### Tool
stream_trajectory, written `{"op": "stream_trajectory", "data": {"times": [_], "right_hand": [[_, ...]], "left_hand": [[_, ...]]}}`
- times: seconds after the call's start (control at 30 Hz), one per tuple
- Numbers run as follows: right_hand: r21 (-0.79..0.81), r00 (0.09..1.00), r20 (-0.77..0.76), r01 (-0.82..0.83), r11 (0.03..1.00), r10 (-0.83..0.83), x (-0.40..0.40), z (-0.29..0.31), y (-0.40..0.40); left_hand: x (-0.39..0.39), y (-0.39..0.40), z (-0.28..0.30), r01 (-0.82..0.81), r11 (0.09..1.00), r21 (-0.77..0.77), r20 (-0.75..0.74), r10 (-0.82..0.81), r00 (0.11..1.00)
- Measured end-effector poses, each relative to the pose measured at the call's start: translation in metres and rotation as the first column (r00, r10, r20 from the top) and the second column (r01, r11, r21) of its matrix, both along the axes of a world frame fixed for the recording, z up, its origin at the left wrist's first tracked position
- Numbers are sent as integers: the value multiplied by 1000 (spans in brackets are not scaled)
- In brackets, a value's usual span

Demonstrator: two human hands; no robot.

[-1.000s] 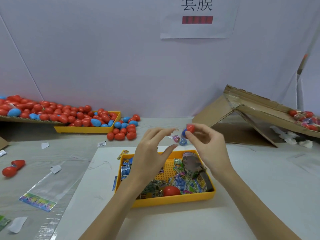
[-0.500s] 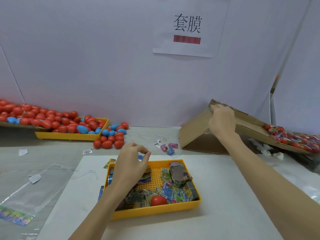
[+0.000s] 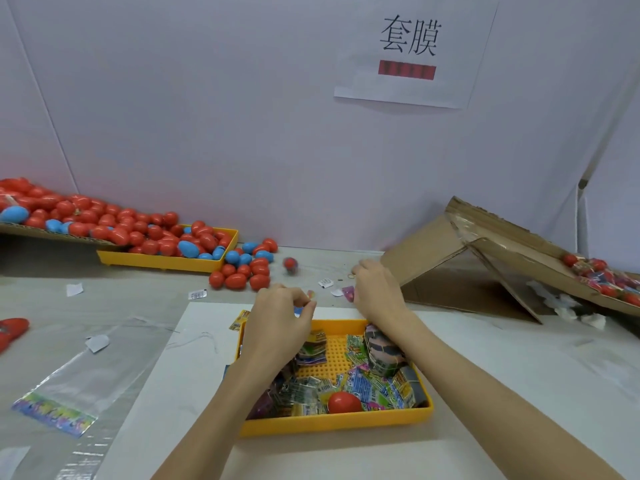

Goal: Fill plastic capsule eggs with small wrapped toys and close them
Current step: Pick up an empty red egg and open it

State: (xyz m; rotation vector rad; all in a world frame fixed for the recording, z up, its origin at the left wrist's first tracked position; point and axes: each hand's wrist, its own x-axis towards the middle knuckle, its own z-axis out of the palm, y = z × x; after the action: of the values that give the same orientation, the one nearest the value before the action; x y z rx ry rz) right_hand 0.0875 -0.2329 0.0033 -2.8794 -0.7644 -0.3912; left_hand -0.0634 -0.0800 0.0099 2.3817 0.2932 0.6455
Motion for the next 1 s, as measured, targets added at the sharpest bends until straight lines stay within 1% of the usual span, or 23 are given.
{"op": "stream_trajectory", "data": {"times": [0.03, 0.07, 0.13, 0.17, 0.23, 0.3, 0.37, 0.47, 0.5, 0.57, 0.67, 0.73, 0.77, 0.83, 0.87, 0.93, 1.0], "right_hand": [[106, 995, -103, 13, 994, -2, 2, 1, 2], [164, 983, -181, 34, 986, -4, 7, 3, 4], [164, 967, -254, 33, 986, 10, 17, 12, 11], [152, 965, -263, 13, 988, 28, 21, 14, 17], [151, 960, -253, -81, 985, 117, 23, 17, 38], [171, 943, -259, -167, 971, 207, 22, 16, 67], [170, 928, -267, -219, 961, 259, 22, 15, 95], [106, 900, -305, -293, 950, 311, 24, 13, 124], [75, 901, -294, -310, 948, 318, 24, 10, 129], [43, 926, -221, -304, 952, 306, 25, 1, 135], [78, 959, -150, -230, 970, 240, 23, -2, 131], [150, 969, -101, -208, 966, 225, 19, 7, 118], [212, 974, -58, -200, 957, 217, 16, 15, 107], [331, 982, 75, -187, 925, 172, 14, 33, 76], [352, 978, 165, -176, 919, 124, 14, 42, 57], [319, 942, 335, -96, 943, -17, 17, 63, 15], [255, 883, 426, 93, 963, -198, 27, 86, -23]], "left_hand": [[0, 1, 0, -15, 1000, 14, -7, 15, 1000], [-1, 2, -1, -33, 999, 36, -19, 34, 999], [-1, 5, -2, -76, 994, 84, -54, 81, 995], [-1, 6, -3, -97, 990, 100, -70, 104, 992], [-1, 8, -5, -125, 985, 119, -102, 137, 985], [0, 9, -7, -128, 985, 118, -151, 145, 978], [1, 9, -8, -122, 987, 108, -203, 142, 969], [2, 10, -9, -120, 986, 112, -219, 143, 965], [3, 10, -9, -118, 986, 120, -216, 142, 966], [3, 11, -9, -113, 985, 132, -218, 140, 966], [3, 12, -9, -112, 985, 131, -222, 139, 965], [3, 11, -9, -106, 988, 113, -216, 129, 968], [3, 11, -8, -100, 991, 94, -212, 118, 970], [3, 10, -7, -85, 994, 70, -212, 98, 972], [3, 10, -7, -77, 995, 69, -218, 90, 972], [2, 9, -7, -63, 996, 69, -234, 78, 969], [2, 8, -6, -55, 996, 63, -249, 69, 966]]}}
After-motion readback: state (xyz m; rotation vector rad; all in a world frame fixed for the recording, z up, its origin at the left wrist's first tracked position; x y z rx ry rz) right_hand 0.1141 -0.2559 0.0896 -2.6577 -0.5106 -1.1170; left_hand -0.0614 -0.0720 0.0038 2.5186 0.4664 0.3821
